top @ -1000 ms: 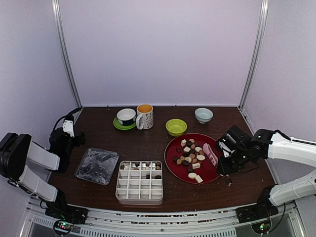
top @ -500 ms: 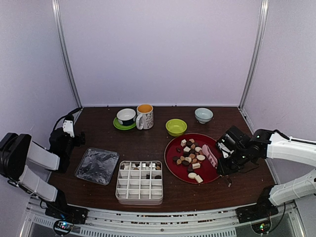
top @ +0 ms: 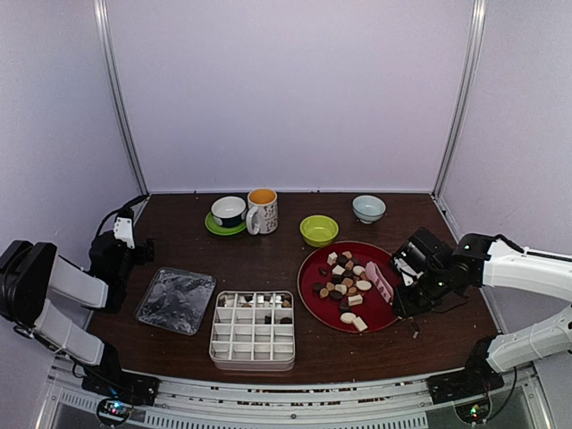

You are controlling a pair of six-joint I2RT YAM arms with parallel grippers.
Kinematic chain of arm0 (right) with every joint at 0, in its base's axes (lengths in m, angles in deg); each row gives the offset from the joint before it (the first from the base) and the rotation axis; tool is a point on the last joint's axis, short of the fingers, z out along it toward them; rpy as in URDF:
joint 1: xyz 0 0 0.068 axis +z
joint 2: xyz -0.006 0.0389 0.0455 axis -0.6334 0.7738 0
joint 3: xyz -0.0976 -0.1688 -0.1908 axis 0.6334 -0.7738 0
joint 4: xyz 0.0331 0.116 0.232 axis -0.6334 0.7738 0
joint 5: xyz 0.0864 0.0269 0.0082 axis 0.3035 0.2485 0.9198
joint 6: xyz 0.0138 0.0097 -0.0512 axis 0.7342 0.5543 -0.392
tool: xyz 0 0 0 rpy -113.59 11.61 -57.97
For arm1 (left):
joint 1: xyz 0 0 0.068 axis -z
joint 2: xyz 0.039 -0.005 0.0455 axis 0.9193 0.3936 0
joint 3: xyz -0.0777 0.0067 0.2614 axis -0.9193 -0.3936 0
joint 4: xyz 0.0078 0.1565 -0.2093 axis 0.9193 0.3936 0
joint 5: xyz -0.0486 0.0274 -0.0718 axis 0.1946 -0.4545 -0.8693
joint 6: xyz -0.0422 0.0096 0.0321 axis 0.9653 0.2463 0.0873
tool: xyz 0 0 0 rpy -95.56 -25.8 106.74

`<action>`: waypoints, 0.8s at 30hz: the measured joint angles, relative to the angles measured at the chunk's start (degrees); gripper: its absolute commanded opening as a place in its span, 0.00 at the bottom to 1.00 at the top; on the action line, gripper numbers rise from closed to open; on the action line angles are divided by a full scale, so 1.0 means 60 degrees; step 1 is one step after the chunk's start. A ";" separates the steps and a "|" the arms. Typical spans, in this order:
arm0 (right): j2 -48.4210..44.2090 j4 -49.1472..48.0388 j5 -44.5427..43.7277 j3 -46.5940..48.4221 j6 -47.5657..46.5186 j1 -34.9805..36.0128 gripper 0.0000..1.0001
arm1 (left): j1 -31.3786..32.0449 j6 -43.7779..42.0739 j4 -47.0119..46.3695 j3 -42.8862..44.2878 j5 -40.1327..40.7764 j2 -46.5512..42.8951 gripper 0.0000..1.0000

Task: Pack the chocolate
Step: Pick up the fake chocolate from the plate.

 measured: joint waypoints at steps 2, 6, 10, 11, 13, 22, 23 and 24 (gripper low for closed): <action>0.0000 0.0000 0.0000 0.0000 0.0000 -0.0004 0.24 | 0.0000 0.0000 0.0000 0.0000 0.0000 0.0000 0.98; 0.0000 0.0004 0.0000 0.0000 0.0007 0.0000 0.24 | 0.0000 0.0004 0.0000 0.0000 0.0000 0.0000 0.98; -0.0011 0.0004 0.0000 0.0000 0.0018 -0.0004 0.24 | 0.0000 0.0000 0.0000 0.0000 0.0000 0.0000 0.98; -0.0011 0.0004 0.0000 0.0000 0.0022 0.0000 0.24 | 0.0000 0.0000 0.0000 0.0000 0.0000 0.0000 0.98; -0.0011 0.0004 0.0000 0.0000 0.0026 0.0000 0.24 | 0.0000 0.0000 0.0000 0.0000 0.0000 0.0000 0.98; -0.0386 0.0266 0.0186 -0.0117 0.0036 0.0000 0.25 | 0.0000 0.0000 0.0000 0.0000 0.0000 0.0000 0.98; -0.0503 0.0361 0.0251 -0.0175 0.0040 0.0007 0.25 | 0.0000 0.0000 0.0000 0.0000 0.0000 0.0000 0.98; -0.0612 0.0481 0.0295 -0.0215 0.0066 0.0015 0.25 | 0.0000 0.0000 0.0000 0.0000 0.0000 0.0000 0.98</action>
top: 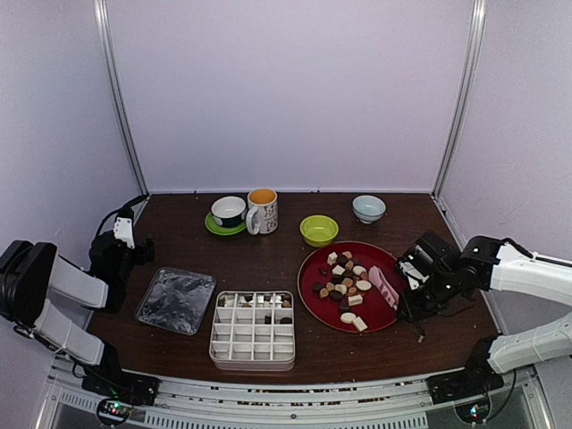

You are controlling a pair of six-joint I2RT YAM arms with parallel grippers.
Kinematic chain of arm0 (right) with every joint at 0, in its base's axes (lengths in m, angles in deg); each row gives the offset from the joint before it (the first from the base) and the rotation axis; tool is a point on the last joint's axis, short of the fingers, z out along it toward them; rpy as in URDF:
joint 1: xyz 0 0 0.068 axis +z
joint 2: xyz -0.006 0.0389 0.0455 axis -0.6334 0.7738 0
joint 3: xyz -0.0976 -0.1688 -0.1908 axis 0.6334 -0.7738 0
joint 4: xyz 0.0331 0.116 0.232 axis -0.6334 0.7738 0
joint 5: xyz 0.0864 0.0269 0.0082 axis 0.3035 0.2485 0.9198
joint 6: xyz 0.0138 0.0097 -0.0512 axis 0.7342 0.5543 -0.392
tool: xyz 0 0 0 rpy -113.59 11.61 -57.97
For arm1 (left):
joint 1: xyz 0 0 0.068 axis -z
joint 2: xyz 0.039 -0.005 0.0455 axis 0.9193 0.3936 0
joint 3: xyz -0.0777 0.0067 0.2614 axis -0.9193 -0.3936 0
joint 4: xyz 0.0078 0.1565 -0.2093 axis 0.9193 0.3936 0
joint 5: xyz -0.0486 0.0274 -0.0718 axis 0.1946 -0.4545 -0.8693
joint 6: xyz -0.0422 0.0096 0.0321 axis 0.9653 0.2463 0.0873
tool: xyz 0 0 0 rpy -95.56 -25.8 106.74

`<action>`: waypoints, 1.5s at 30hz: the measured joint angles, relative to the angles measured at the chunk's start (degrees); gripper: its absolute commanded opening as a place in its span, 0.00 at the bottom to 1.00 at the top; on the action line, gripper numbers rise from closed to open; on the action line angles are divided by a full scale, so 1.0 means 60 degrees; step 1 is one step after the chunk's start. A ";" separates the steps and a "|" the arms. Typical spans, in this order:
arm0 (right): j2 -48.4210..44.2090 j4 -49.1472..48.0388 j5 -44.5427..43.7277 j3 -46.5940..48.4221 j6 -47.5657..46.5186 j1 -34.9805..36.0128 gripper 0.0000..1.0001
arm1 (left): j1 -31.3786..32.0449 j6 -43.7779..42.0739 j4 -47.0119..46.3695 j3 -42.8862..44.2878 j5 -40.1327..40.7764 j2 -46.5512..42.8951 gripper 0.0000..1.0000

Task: Pack the chocolate
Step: Pick up the fake chocolate from the plate.

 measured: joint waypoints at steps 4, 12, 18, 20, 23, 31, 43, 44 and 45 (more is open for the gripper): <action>-0.0244 0.0412 0.0219 -0.0036 0.0095 0.0018 0.25 | 0.0000 0.0000 0.0000 0.0000 0.0000 0.0000 0.98; -0.0171 0.1279 0.0499 0.0022 0.0018 0.0386 0.26 | 0.0000 0.0000 0.0000 0.0000 0.0000 0.0000 0.98; 0.0382 0.1891 0.0557 0.0754 -0.0375 0.0492 0.28 | 0.0000 0.0004 0.0000 0.0000 0.0000 0.0000 0.98; 0.0605 0.2004 0.0561 0.1024 -0.0517 0.0532 0.30 | 0.0000 0.0000 0.0000 0.0000 0.0000 0.0000 0.98; 0.0845 0.2146 0.0561 0.1202 -0.0648 0.0608 0.31 | 0.0000 0.0000 0.0000 0.0000 0.0000 0.0000 0.98; 0.1180 0.2554 0.0554 0.1523 -0.0834 0.0699 0.30 | 0.0000 0.0000 0.0000 0.0000 0.0000 0.0000 0.98; 0.1694 0.2433 0.0634 0.2149 -0.1126 0.0714 0.36 | 0.0000 0.0000 0.0000 0.0000 0.0000 0.0000 0.98; 0.1752 0.2397 0.0630 0.2157 -0.1140 0.0714 0.35 | 0.0000 0.0000 0.0000 0.0000 0.0000 0.0000 0.98; 0.1825 0.2371 0.0627 0.2157 -0.1144 0.0714 0.35 | 0.0000 0.0000 0.0000 0.0000 0.0000 0.0000 0.98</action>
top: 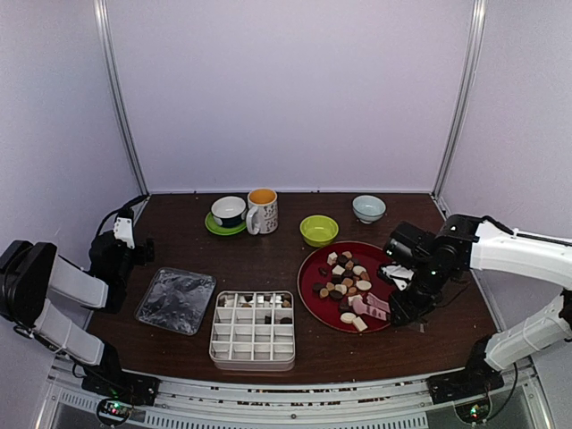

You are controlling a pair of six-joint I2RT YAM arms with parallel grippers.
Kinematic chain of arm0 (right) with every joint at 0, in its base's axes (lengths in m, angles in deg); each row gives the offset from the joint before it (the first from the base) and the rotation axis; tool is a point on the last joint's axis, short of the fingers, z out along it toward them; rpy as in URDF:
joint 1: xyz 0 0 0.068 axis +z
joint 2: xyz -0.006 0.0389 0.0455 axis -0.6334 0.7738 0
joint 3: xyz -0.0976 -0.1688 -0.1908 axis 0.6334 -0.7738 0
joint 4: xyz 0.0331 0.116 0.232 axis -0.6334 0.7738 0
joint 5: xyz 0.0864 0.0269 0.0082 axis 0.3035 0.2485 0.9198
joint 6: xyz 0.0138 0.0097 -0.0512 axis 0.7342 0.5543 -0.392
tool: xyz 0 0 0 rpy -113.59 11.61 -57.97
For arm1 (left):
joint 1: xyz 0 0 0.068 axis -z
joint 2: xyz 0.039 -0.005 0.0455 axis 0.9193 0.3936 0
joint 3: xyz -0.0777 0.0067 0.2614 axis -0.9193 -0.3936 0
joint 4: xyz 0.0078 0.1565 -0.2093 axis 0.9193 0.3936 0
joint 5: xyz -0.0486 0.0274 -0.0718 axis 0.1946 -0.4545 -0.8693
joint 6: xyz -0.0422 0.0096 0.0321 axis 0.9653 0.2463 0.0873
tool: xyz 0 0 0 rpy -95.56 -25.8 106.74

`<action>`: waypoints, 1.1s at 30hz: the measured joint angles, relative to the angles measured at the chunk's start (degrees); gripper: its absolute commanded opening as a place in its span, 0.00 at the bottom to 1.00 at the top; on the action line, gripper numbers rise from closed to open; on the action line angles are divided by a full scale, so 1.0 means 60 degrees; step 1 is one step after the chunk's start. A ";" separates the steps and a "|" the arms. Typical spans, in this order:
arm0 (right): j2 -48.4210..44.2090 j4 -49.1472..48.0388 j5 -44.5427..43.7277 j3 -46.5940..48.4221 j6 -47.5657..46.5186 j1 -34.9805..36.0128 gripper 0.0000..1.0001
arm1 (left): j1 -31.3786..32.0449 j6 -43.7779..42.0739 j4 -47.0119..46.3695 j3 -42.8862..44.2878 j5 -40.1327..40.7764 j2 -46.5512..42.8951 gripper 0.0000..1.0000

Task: Pack the chocolate
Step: Pick up the fake chocolate from the plate.

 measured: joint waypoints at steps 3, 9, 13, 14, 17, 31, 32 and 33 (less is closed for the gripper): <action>0.0240 -0.0102 -0.0004 0.0000 -0.0007 0.0000 0.35 | 0.0000 0.0000 0.0000 0.0000 0.0000 0.0000 0.98; 0.0408 -0.0397 -0.0004 0.0007 -0.0007 0.0000 0.35 | 0.0000 0.0000 0.0000 0.0000 0.0000 0.0000 0.98; 0.0623 -0.0503 0.0000 0.0135 -0.0033 0.0004 0.35 | 0.0000 0.0000 0.0000 0.0000 0.0000 0.0000 0.98; 0.0678 -0.0557 -0.0004 0.0160 -0.0047 0.0004 0.35 | 0.0000 0.0000 0.0000 0.0000 0.0000 0.0000 0.98; 0.0845 -0.0627 -0.0004 0.0251 -0.0109 0.0004 0.34 | 0.0000 0.0000 0.0000 0.0000 0.0000 0.0000 0.98; 0.1038 -0.0772 0.0011 0.0528 -0.0255 0.0004 0.18 | 0.0000 0.0000 0.0000 0.0000 0.0000 0.0000 0.98; 0.0991 -0.0739 0.0011 0.0568 -0.0259 0.0004 0.18 | 0.0000 0.0000 0.0000 0.0000 0.0000 0.0000 0.98; 0.0936 -0.0721 0.0018 0.0597 -0.0266 0.0004 0.18 | 0.0000 0.0000 0.0000 0.0000 0.0000 0.0000 0.98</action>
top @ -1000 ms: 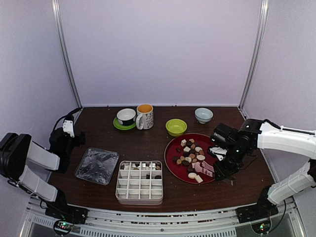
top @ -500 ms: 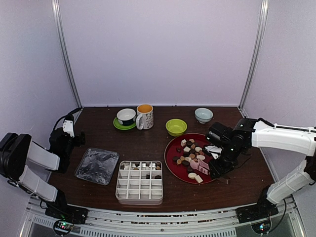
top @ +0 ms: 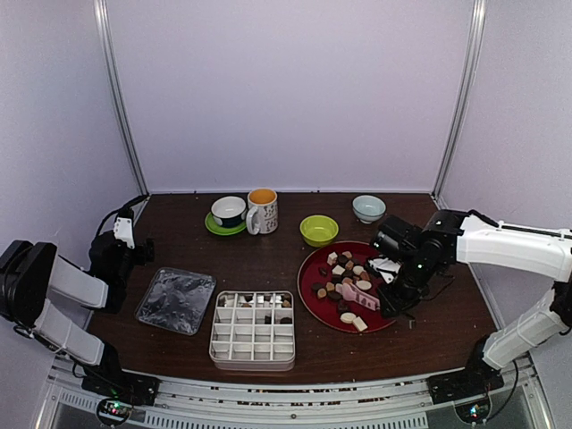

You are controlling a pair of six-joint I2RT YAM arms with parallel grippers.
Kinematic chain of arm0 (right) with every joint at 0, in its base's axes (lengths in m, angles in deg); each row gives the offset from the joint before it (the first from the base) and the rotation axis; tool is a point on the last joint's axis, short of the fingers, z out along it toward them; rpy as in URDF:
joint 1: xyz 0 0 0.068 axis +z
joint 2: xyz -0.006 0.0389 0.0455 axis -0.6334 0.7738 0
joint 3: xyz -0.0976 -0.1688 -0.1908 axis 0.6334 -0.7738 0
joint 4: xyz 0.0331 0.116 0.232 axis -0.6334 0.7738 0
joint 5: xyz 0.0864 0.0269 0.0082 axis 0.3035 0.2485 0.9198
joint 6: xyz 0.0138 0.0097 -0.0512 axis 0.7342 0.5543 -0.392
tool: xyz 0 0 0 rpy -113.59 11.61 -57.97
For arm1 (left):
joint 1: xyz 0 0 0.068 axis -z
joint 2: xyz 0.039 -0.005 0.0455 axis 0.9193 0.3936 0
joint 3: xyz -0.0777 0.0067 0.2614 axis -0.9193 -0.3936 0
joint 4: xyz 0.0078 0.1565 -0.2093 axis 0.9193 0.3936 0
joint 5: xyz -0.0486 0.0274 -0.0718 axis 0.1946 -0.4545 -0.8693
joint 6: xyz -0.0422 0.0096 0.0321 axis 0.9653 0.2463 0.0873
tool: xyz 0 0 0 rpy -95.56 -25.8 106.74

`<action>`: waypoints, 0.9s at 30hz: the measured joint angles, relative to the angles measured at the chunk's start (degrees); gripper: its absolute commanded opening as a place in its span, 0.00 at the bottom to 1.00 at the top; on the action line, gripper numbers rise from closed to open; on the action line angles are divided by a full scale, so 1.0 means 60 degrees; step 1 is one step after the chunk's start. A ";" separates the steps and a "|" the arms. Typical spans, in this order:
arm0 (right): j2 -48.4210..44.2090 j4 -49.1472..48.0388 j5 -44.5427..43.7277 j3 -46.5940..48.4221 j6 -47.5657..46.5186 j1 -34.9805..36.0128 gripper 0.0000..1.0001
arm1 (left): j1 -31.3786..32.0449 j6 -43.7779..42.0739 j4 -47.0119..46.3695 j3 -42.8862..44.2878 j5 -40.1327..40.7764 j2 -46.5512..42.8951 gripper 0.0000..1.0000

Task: Pack the chocolate
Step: Pick up the fake chocolate from the plate, then place the fake chocolate in the empty pocket of the box.

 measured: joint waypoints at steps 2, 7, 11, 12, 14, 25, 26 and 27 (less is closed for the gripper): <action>-0.0160 0.0047 0.0058 0.0033 -0.0066 0.0000 0.17 | 0.0000 0.0000 0.0000 0.0000 0.0000 0.0000 0.98; -0.0561 0.0200 0.0262 0.0284 -0.0277 0.0062 0.16 | 0.0000 0.0000 0.0000 0.0000 0.0000 0.0000 0.98; -0.0583 0.0146 0.0678 0.0656 -0.0514 0.0404 0.15 | 0.0000 0.0000 0.0000 0.0000 0.0000 0.0000 0.98; -0.0546 0.0113 0.0801 0.0780 -0.0601 0.0550 0.15 | 0.0000 0.0000 0.0000 0.0000 0.0000 0.0000 0.98; -0.0346 0.0047 0.1056 0.1169 -0.0739 0.0940 0.15 | 0.0000 0.0000 0.0004 0.0000 0.0000 0.0000 0.98; 0.1960 -0.0794 0.1738 0.3034 -0.1246 0.2244 0.14 | 0.0000 0.0000 0.0004 0.0000 -0.0004 0.0000 0.98; 0.2186 -0.0823 0.1734 0.3151 -0.1268 0.2277 0.14 | 0.0000 0.0000 0.0004 0.0000 0.0000 0.0000 0.98; 0.2397 -0.0860 0.1734 0.3257 -0.1286 0.2284 0.14 | 0.0000 0.0000 0.0004 0.0000 0.0000 0.0000 0.98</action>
